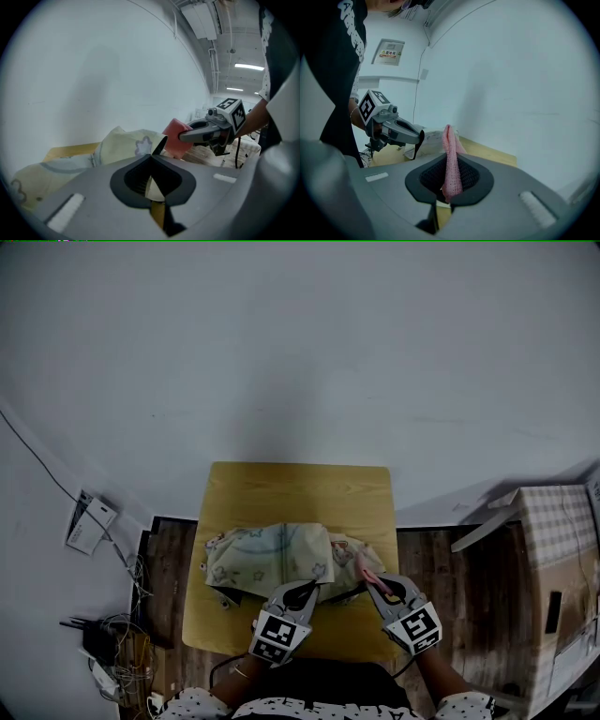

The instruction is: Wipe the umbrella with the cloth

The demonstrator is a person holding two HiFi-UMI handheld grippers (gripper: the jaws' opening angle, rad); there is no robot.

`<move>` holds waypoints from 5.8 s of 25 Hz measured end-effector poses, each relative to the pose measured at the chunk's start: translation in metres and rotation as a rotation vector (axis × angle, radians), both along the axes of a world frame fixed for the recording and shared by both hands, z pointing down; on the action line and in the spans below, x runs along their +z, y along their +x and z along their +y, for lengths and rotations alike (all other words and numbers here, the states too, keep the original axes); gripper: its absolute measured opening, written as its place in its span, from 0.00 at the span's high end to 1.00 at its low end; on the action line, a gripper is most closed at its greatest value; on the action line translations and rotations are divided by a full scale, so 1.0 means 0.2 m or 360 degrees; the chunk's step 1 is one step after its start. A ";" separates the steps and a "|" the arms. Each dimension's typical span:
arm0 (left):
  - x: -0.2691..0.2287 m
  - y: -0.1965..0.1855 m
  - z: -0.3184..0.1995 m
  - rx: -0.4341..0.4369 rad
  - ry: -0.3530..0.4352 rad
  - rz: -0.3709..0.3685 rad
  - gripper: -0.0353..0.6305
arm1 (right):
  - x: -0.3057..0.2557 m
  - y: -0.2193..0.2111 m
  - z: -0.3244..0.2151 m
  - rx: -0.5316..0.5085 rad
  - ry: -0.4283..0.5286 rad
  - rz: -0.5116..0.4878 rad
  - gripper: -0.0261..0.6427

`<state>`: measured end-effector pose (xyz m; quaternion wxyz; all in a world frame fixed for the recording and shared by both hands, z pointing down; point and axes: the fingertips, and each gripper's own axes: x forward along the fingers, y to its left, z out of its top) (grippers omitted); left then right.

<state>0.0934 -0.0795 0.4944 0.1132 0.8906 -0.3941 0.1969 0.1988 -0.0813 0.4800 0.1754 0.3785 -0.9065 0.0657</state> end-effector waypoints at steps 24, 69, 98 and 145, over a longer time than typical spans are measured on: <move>0.38 0.20 0.02 -0.0006 -0.0146 -0.0258 0.95 | 0.01 0.12 -0.03 -0.0142 0.0009 0.0022 0.91; -0.25 -1.01 -0.06 -0.0484 0.0344 -0.0137 0.83 | -0.36 -0.80 -0.18 -0.0168 0.0205 -0.0145 0.91; -0.01 -1.19 -0.07 -0.0148 -0.0013 0.0088 0.94 | 0.04 -1.37 -0.34 -0.0116 0.0060 0.0094 0.91; 0.02 -1.18 -0.05 -0.0142 -0.0007 0.0097 0.94 | 0.20 -1.54 0.28 -0.0467 -0.0148 0.0132 0.91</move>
